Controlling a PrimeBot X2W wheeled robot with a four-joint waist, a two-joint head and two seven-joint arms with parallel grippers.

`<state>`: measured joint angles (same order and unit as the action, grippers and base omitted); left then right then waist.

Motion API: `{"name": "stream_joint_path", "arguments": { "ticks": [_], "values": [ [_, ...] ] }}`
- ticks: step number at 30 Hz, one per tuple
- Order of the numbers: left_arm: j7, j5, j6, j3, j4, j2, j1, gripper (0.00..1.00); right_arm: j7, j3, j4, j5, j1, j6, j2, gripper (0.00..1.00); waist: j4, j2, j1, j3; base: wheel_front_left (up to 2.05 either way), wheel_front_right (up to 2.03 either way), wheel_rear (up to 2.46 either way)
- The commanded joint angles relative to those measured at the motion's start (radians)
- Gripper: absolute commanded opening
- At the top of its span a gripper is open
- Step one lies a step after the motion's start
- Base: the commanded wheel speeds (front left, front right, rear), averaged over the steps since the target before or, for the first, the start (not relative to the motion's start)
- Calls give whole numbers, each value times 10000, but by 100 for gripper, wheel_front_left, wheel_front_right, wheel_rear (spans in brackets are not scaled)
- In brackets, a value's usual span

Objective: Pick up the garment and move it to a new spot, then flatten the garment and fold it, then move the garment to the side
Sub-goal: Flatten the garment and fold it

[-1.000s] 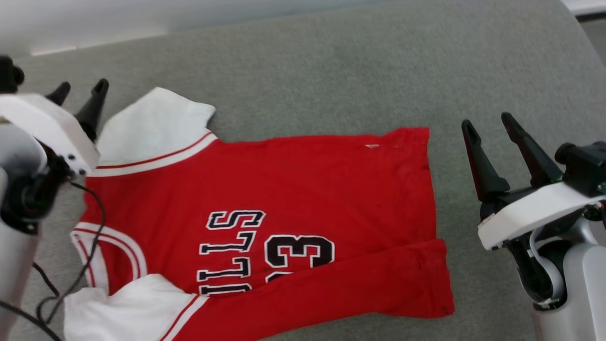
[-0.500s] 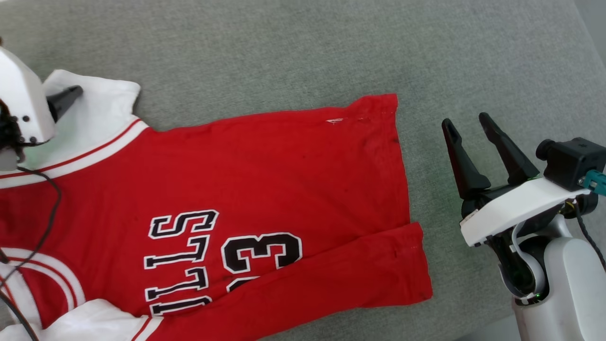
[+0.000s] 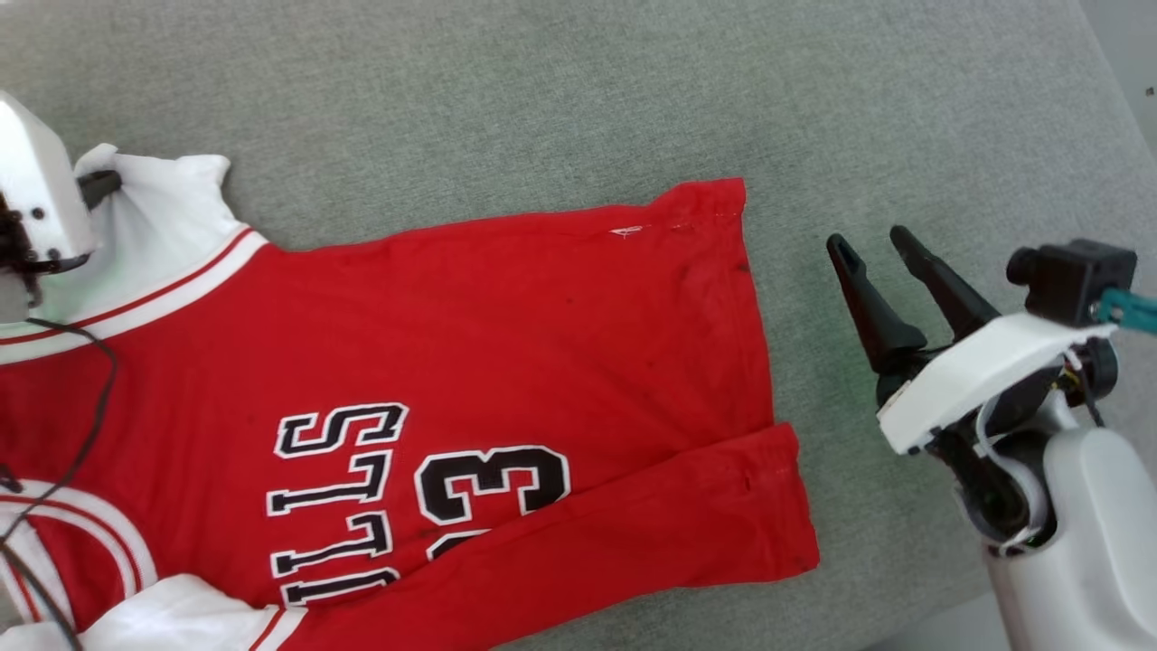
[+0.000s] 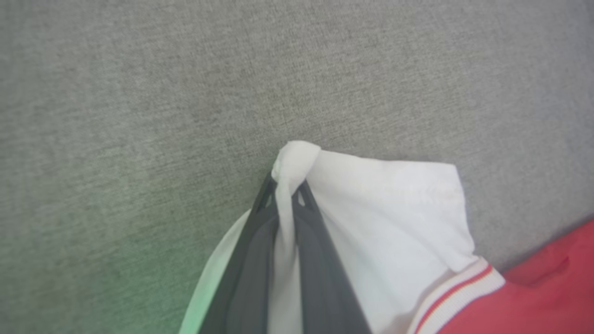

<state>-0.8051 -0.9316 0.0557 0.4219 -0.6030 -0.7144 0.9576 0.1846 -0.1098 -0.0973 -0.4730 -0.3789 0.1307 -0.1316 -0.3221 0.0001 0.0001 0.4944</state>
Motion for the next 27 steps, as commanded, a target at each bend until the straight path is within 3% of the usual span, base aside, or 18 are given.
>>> {"name": "stream_joint_path", "arguments": {
  "ticks": [1, 9, 22, 24, 25, 27],
  "values": [
    [25, 37, -20, 182, -144, 265, -269, 0, 185, -22, -159, -94, -262, -2, -158, 100, 105, -1, -1, -87, 0, 0, 0],
    [567, 264, 76, 287, 230, 692, 456, 0, 2525, -615, -2105, -1017, -1750, 0, -892, 100, 1006, -1, -1, -341, 0, 0, 0],
    [1343, 330, 443, 585, 934, 1274, 604, 0, 4837, -2404, -4705, -1587, -3818, 0, -1421, 100, 2181, -1, -1, -205, 0, 0, 0],
    [1463, 276, 477, 578, 912, 1329, 518, 0, 5234, -2646, -5069, -1644, -3872, 0, -1429, 18, 2253, -1, -1, -254, 0, 0, 0],
    [1501, 255, 481, 589, 887, 1343, 466, 0, 5372, -2709, -5180, -1720, -3915, 0, -1417, 0, 2279, -1, -1, -285, 0, 0, 0],
    [1631, 207, 493, 561, 809, 1376, 382, 0, 5347, -2803, -5197, -1730, -4097, 2, -1501, 0, 2325, -1, -1, -378, 0, 0, 0]
  ]
}}
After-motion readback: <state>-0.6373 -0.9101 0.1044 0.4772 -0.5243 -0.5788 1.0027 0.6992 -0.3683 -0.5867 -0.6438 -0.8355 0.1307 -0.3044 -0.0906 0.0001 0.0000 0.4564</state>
